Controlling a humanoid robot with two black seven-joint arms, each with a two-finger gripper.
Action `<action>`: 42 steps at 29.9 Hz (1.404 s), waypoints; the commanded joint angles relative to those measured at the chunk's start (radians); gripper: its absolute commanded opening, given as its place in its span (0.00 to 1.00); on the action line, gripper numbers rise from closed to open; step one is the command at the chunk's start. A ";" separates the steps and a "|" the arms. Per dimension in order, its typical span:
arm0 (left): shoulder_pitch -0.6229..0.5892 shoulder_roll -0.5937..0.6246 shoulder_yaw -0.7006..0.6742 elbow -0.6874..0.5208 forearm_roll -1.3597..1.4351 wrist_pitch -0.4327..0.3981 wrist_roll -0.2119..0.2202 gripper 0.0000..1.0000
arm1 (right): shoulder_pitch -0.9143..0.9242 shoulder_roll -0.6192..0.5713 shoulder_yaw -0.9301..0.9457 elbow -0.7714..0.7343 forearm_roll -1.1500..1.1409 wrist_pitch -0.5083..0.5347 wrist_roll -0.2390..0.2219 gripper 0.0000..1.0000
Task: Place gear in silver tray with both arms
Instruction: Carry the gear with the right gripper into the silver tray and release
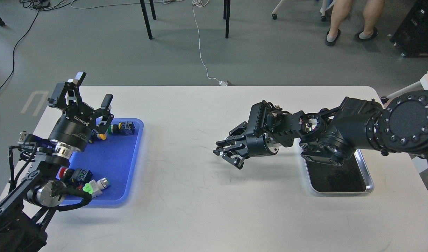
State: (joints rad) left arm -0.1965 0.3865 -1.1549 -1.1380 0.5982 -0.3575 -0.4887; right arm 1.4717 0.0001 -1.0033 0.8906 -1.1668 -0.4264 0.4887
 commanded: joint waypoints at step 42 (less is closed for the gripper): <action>0.000 -0.034 0.017 -0.016 0.009 -0.006 0.000 0.98 | -0.067 -0.675 -0.092 0.203 -0.237 0.009 0.000 0.17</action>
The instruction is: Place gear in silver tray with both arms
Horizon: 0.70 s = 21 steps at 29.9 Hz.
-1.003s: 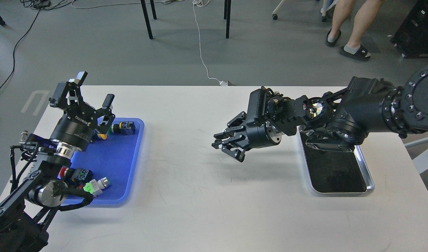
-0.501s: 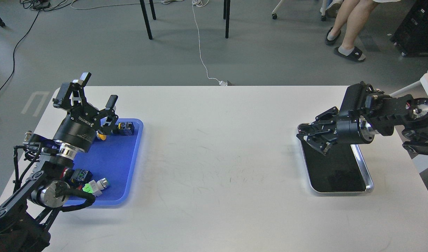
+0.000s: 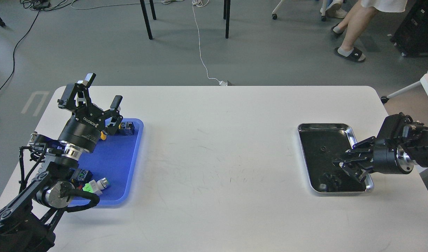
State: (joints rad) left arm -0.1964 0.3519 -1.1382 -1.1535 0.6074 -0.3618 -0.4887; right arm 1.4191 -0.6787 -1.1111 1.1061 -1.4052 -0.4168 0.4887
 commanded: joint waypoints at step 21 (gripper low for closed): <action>0.000 0.005 -0.002 -0.006 0.000 -0.003 0.000 0.98 | -0.085 0.042 0.020 -0.071 0.012 -0.002 0.000 0.44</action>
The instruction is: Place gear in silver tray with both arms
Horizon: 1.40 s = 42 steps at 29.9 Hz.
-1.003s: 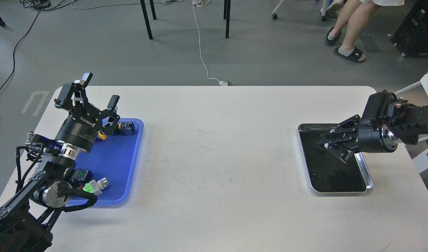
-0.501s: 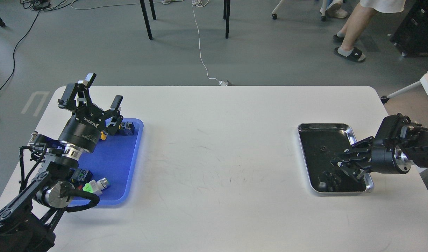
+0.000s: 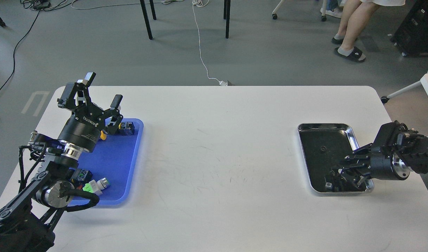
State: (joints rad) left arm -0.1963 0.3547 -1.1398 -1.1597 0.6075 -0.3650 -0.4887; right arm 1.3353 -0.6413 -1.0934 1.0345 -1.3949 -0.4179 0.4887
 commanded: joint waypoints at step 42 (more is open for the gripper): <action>0.026 -0.100 -0.015 -0.012 0.000 0.011 0.044 0.98 | -0.550 0.003 1.452 0.216 1.557 0.258 0.000 0.97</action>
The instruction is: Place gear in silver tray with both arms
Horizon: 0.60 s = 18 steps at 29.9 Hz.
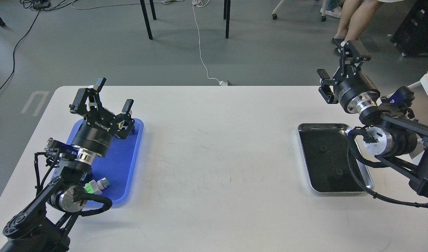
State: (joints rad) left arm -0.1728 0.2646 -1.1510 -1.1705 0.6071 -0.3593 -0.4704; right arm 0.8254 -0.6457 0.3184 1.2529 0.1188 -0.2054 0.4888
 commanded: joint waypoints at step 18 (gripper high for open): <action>0.003 -0.027 -0.016 -0.001 -0.004 -0.004 0.088 0.98 | -0.193 0.003 0.076 -0.151 0.050 0.517 0.000 0.99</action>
State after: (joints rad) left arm -0.1702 0.2437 -1.1674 -1.1721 0.6027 -0.3622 -0.3890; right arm 0.6348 -0.6536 0.3958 1.1496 0.1687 0.2434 0.4889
